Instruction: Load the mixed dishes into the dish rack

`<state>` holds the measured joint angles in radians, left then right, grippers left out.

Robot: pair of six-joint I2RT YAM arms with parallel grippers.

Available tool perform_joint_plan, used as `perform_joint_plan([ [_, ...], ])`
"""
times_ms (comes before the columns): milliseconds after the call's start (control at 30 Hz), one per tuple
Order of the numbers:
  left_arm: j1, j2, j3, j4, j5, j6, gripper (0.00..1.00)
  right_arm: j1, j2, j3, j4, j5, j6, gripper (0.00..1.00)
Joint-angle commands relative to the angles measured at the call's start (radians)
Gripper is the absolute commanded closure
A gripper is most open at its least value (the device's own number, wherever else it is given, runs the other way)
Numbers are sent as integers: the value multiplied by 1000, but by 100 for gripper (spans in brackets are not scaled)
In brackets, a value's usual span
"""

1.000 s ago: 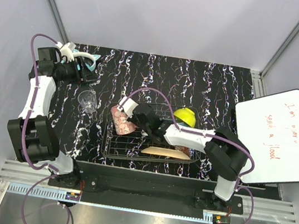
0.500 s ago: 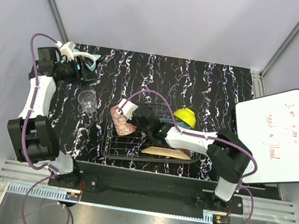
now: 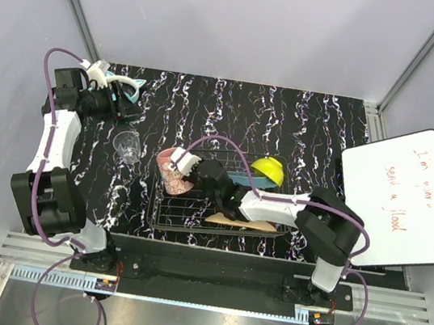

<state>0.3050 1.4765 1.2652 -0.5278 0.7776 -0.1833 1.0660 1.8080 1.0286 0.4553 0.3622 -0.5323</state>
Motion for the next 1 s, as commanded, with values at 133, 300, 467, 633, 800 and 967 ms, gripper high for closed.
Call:
perform_joint_plan([
  [133,2,7,3,41,20,19,43,6,82,37,362,66,-24,100],
  [300,2,7,7,40,23,24,43,0,108,22,375,63,-3,100],
  [467,3,4,8,38,32,28,43,-8,111,21,286,27,8,81],
  [633,3,1,16,32,41,28,43,-9,128,28,269,14,22,79],
  [800,3,-1,33,22,38,36,43,-14,140,39,229,11,40,72],
  [967,2,1,43,20,43,30,44,-14,110,36,139,-40,80,69],
])
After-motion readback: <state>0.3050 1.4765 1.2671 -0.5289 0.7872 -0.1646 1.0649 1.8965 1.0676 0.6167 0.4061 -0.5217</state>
